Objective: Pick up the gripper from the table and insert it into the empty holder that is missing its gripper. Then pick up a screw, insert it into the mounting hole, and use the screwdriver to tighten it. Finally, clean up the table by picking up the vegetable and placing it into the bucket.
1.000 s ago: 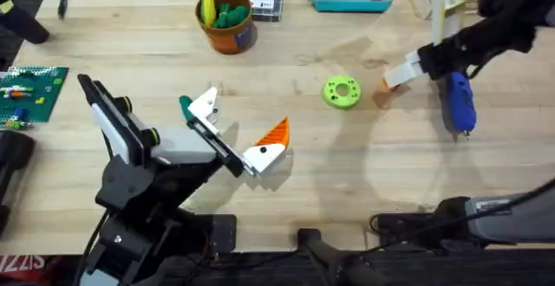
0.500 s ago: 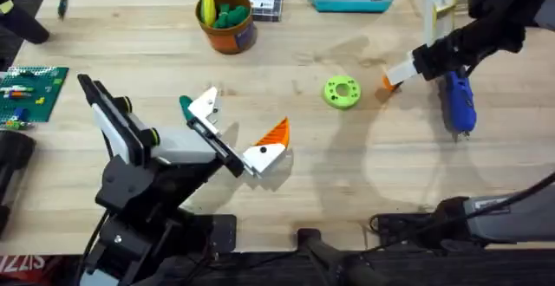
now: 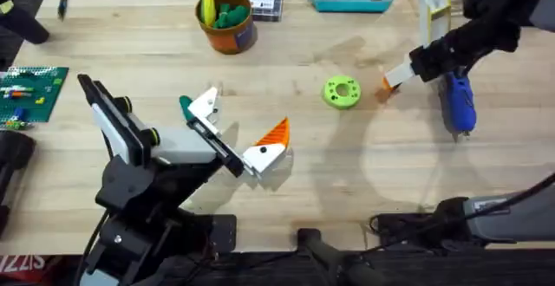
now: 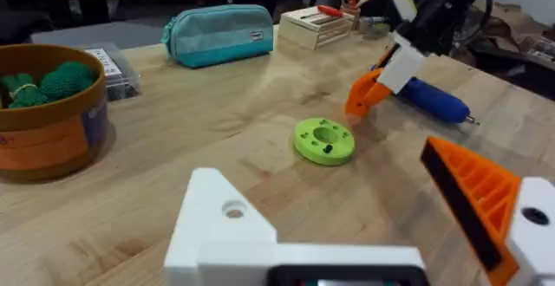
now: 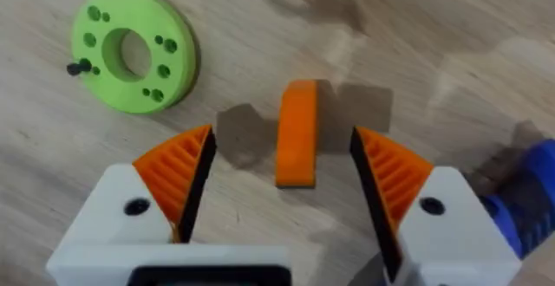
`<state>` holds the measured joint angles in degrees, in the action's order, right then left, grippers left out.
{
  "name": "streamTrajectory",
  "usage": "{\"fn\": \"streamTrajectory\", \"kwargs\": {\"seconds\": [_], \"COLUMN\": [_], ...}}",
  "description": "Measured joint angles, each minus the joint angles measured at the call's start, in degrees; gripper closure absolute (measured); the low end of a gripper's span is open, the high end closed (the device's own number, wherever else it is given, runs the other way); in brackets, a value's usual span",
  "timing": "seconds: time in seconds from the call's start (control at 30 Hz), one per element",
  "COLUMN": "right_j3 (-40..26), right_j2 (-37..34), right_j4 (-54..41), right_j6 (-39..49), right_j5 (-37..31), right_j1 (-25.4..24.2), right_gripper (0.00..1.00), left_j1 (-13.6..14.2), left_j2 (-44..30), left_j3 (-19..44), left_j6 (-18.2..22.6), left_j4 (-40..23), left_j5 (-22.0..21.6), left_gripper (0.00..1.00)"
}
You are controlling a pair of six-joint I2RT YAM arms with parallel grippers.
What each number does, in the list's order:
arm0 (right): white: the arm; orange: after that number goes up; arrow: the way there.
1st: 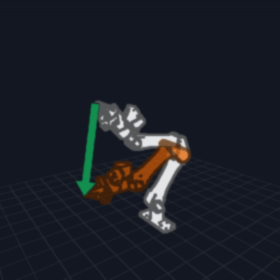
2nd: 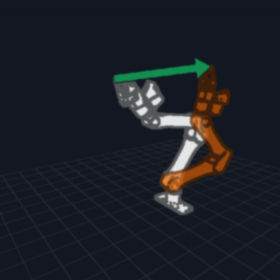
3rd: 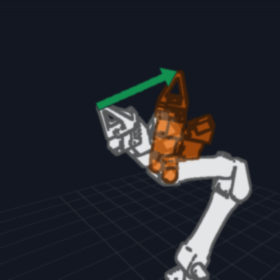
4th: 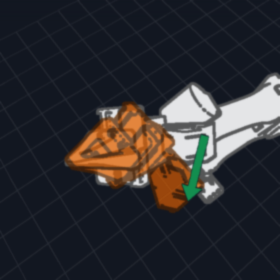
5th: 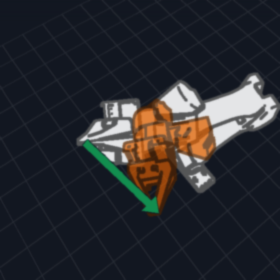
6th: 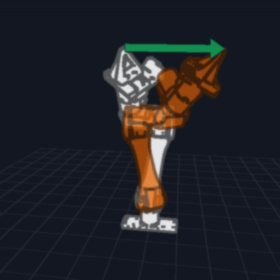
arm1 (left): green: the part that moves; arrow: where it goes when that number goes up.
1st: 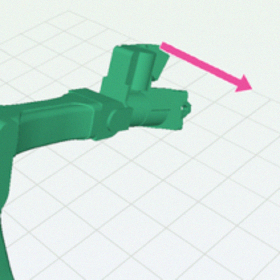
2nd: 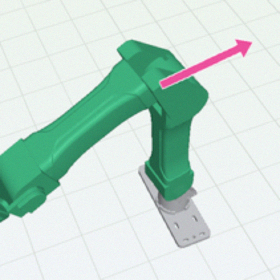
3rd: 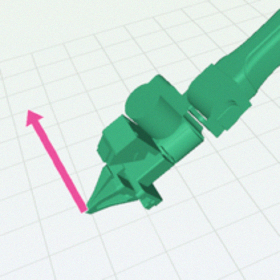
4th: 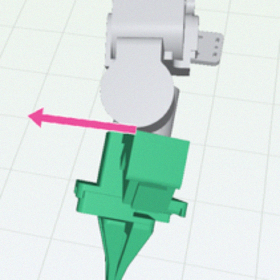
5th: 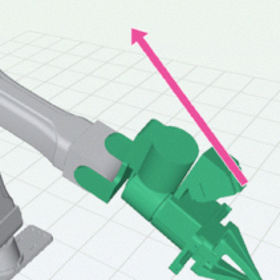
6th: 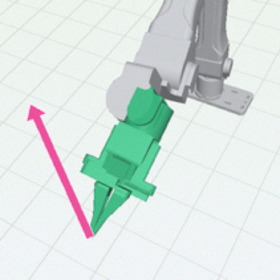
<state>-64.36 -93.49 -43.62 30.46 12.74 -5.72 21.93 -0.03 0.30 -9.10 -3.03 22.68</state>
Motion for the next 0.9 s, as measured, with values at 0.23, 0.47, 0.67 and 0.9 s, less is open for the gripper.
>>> {"fn": "streamTrajectory", "kwargs": {"seconds": [0.23, 0.47, 0.67, 0.9], "right_j3": [-0.37, -0.5, -0.52, -0.86], "right_j2": [0.0, 0.0, 0.0, 0.0], "right_j4": [-0.04, -0.04, -0.04, 0.01], "right_j6": [0.0, -0.24, -0.4, -0.42], "right_j5": [-1.35, -3.74, -4.18, -4.2], "right_j1": [0.27, 0.27, 0.27, 0.27], "right_gripper": [0.53, 0.637, 0.688, 0.671], "left_j1": [0.0, 0.0, 0.0, 0.0], "left_j2": [0.0, 0.0, 0.0, 0.0], "left_j3": [0.0, 0.0, 0.0, 0.0], "left_j6": [0.0, 0.0, 0.0, 0.0], "left_j4": [0.0, 0.0, 0.0, 0.0], "left_j5": [0.0, 0.0, 0.0, 0.0], "left_gripper": [0.006, 0.006, 0.006, 0.006]}}
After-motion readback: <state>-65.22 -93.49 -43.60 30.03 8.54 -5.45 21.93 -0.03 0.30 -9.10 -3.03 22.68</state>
